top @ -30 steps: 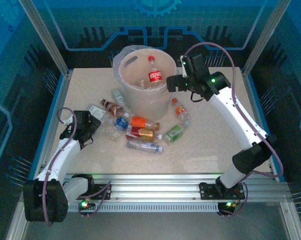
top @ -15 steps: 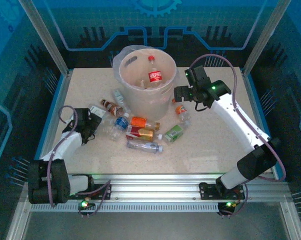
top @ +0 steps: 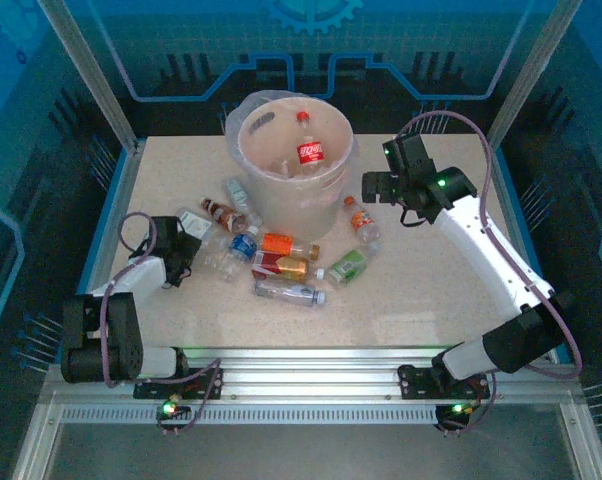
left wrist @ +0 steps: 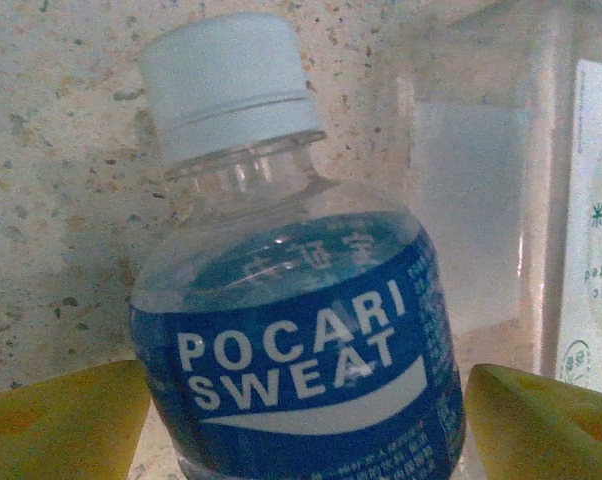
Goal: Put the plastic bottles in the bin
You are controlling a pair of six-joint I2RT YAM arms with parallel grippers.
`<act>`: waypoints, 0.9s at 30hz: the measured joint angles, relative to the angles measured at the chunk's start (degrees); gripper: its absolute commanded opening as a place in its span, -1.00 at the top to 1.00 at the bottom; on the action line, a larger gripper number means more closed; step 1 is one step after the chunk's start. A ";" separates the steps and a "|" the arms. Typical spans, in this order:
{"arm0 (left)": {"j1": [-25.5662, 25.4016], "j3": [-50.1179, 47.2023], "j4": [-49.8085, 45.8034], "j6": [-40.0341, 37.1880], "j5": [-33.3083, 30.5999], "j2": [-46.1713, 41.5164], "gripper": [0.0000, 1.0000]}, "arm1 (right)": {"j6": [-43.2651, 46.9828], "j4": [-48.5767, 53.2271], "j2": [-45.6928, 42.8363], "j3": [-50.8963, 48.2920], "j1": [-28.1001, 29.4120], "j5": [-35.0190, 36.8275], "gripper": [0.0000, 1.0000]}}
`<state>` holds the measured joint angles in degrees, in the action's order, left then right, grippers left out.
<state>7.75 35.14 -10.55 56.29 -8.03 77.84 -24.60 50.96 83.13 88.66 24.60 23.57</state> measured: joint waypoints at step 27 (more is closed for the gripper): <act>1.53 -3.91 -1.62 3.45 -2.84 -10.40 0.10 | -1.60 -0.02 -2.25 -3.15 -0.31 1.79 -0.99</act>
<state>9.28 31.22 -12.16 59.75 -10.87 67.44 -26.20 50.94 80.88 85.52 24.29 25.36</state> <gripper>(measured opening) 0.601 0.996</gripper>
